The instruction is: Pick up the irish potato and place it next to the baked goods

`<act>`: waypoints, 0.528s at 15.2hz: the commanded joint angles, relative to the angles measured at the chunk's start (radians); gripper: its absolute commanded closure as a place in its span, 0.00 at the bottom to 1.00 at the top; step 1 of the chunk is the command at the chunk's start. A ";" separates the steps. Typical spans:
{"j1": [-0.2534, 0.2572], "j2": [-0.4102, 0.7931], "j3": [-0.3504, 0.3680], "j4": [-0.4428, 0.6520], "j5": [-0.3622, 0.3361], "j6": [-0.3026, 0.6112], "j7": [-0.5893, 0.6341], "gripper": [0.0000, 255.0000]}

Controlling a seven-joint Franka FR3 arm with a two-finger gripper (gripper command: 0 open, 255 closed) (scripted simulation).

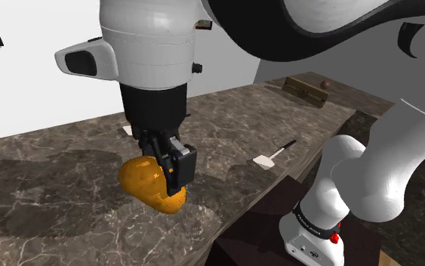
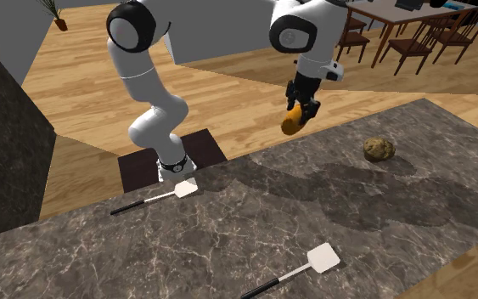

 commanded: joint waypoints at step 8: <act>0.094 0.327 0.113 0.352 -0.125 -0.049 0.234 1.00</act>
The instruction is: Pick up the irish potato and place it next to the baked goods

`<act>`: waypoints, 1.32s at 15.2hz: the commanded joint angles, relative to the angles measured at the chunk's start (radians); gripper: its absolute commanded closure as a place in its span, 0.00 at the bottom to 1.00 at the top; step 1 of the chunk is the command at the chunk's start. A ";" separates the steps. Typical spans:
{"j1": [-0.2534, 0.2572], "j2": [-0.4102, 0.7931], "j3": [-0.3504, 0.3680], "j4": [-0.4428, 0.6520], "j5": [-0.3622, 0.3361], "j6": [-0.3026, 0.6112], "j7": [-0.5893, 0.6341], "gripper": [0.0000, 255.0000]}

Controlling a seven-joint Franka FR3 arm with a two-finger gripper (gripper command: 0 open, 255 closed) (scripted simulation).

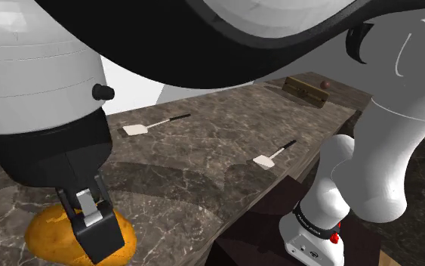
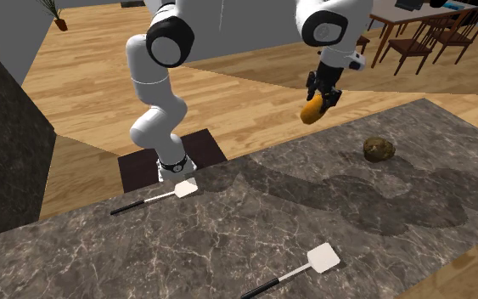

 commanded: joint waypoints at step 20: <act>0.113 0.270 0.023 0.135 -0.128 0.105 0.146 1.00</act>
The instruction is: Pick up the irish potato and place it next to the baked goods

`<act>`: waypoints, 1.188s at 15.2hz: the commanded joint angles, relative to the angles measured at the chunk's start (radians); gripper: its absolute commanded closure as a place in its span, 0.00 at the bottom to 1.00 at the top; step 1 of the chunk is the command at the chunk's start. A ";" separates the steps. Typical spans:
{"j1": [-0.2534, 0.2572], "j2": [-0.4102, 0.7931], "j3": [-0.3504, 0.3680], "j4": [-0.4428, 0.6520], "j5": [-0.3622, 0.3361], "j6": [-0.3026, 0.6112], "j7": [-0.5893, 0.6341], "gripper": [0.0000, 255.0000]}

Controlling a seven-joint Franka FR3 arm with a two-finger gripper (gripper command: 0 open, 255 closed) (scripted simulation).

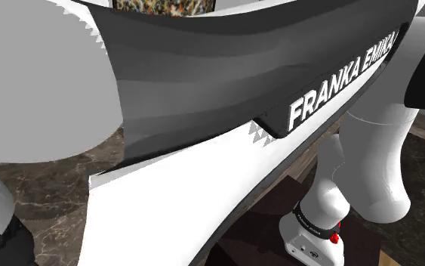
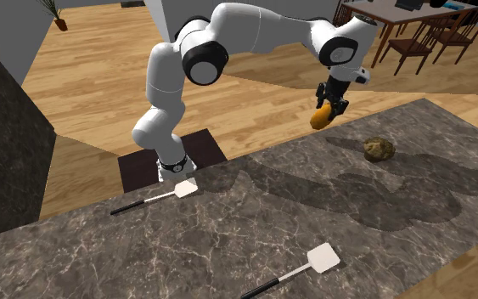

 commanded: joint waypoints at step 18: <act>-0.003 0.046 -0.014 -0.153 -0.028 0.194 0.014 1.00</act>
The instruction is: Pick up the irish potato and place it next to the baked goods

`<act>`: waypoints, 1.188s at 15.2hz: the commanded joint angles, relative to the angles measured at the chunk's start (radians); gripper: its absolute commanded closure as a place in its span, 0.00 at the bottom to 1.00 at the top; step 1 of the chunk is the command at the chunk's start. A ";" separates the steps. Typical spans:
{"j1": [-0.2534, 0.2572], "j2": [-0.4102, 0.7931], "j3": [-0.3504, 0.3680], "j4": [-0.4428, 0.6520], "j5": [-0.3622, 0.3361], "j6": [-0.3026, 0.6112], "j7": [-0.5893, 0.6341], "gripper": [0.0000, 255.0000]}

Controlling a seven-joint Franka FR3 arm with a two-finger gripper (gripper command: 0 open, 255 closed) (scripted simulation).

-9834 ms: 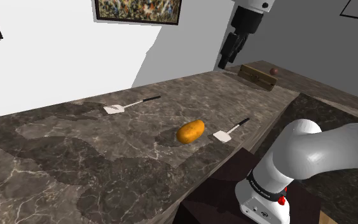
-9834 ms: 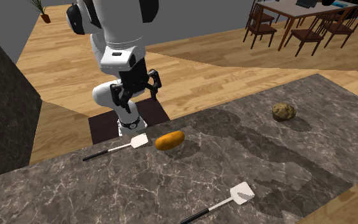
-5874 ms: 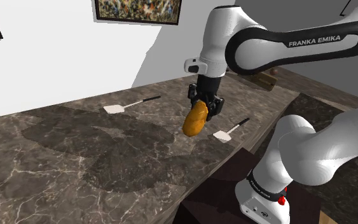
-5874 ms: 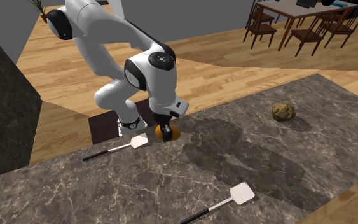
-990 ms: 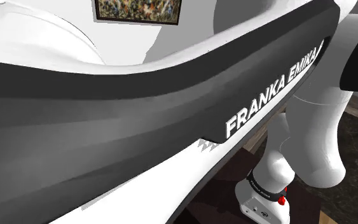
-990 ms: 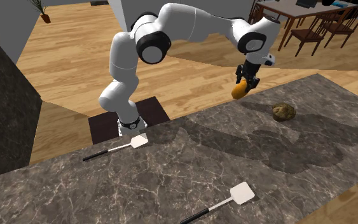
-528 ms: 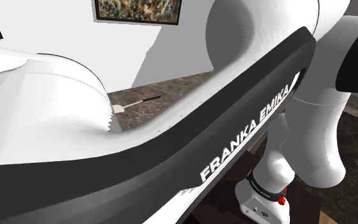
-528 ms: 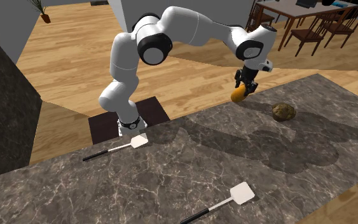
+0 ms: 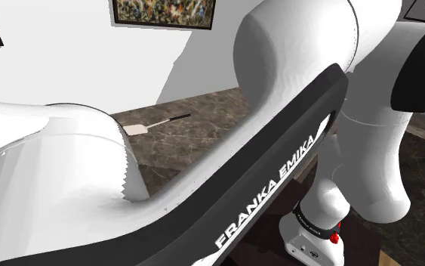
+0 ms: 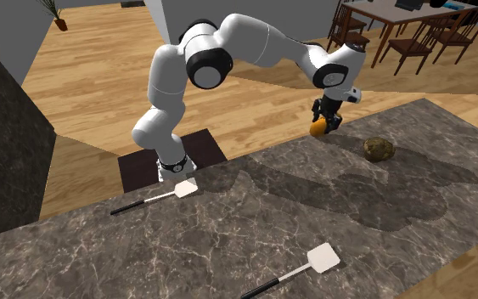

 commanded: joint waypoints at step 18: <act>-0.002 -0.021 0.006 0.085 0.016 -0.121 -0.011 0.00</act>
